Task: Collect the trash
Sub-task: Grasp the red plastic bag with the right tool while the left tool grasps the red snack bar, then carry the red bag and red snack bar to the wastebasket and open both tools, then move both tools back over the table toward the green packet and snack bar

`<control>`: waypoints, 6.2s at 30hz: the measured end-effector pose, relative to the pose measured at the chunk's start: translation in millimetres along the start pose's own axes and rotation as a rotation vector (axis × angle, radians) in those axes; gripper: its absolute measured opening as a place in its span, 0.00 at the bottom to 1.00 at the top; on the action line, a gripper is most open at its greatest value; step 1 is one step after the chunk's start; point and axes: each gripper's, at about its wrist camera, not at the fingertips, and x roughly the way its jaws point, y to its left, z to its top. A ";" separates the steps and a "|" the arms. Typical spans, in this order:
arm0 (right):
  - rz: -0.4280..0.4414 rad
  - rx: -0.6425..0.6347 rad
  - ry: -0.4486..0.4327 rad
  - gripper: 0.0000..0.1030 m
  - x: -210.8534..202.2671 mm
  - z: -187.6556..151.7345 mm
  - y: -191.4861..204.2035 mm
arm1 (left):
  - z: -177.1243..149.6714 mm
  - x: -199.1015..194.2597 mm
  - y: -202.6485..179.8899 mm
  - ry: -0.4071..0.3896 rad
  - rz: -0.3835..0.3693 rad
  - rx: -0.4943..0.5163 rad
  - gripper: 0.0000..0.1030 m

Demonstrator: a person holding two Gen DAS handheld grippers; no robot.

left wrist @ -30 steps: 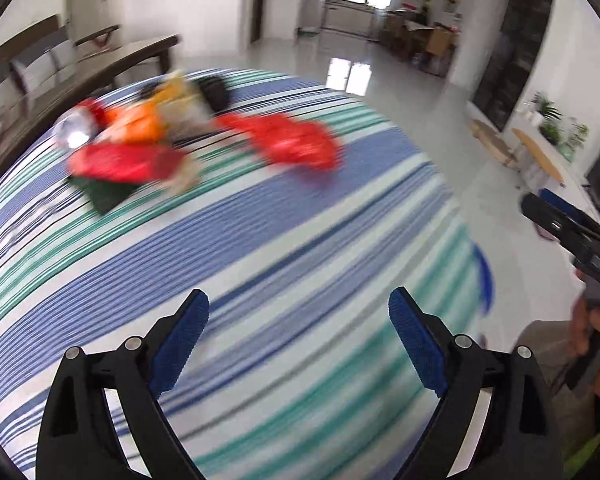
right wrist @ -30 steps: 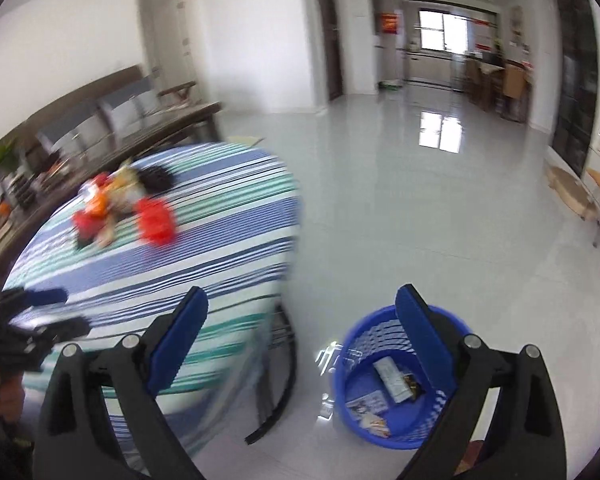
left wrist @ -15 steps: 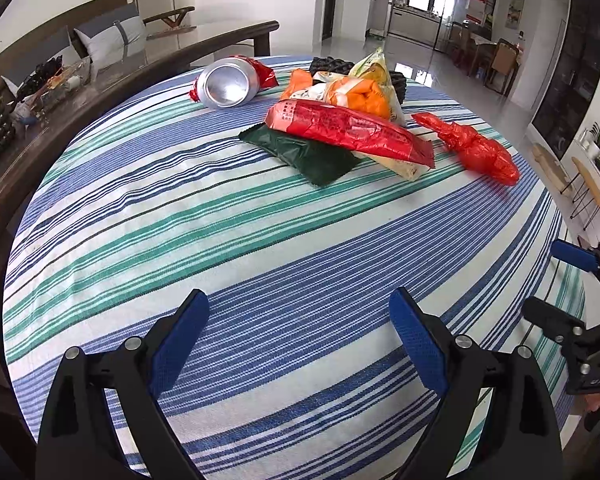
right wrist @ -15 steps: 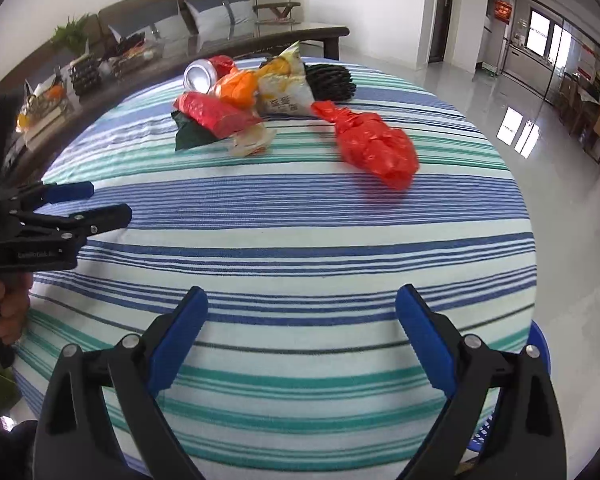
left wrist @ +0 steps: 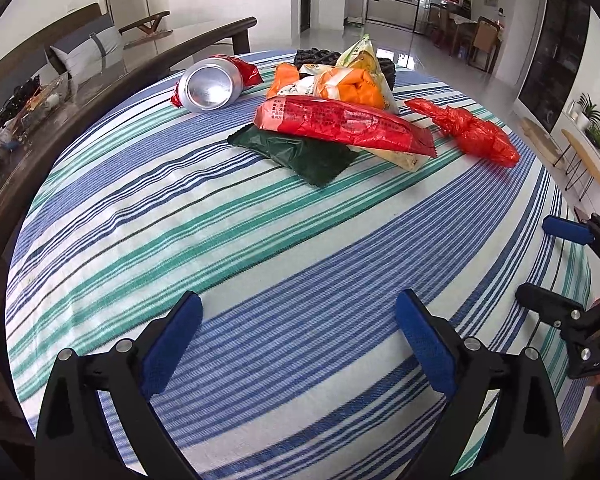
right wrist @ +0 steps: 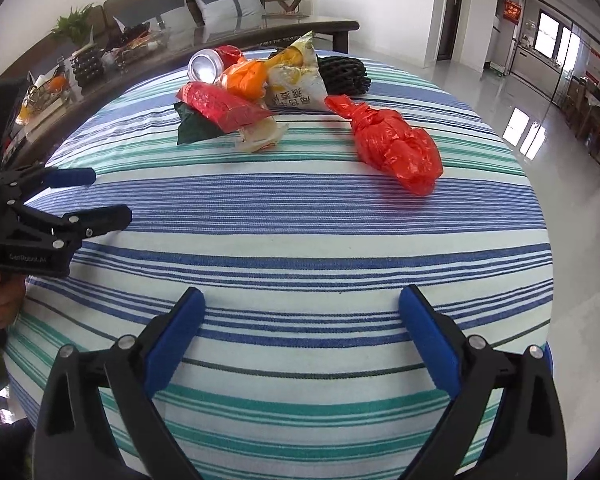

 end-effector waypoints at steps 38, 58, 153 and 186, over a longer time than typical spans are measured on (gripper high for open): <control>-0.040 0.009 -0.088 0.45 -14.9 -5.7 -31.7 | 114.5 39.5 -54.9 -0.013 0.199 -0.243 0.95; 0.056 0.078 0.049 0.60 -9.6 -1.1 -32.0 | 73.2 11.3 14.9 -0.013 0.087 -0.074 0.95; -0.147 0.661 0.008 0.42 -72.2 -131.2 -359.8 | 81.3 109.6 -445.8 0.157 -0.462 0.192 0.11; -0.327 0.465 -0.270 0.94 -121.1 -96.8 -283.4 | 44.4 -18.0 -334.3 -0.067 -0.310 0.287 0.93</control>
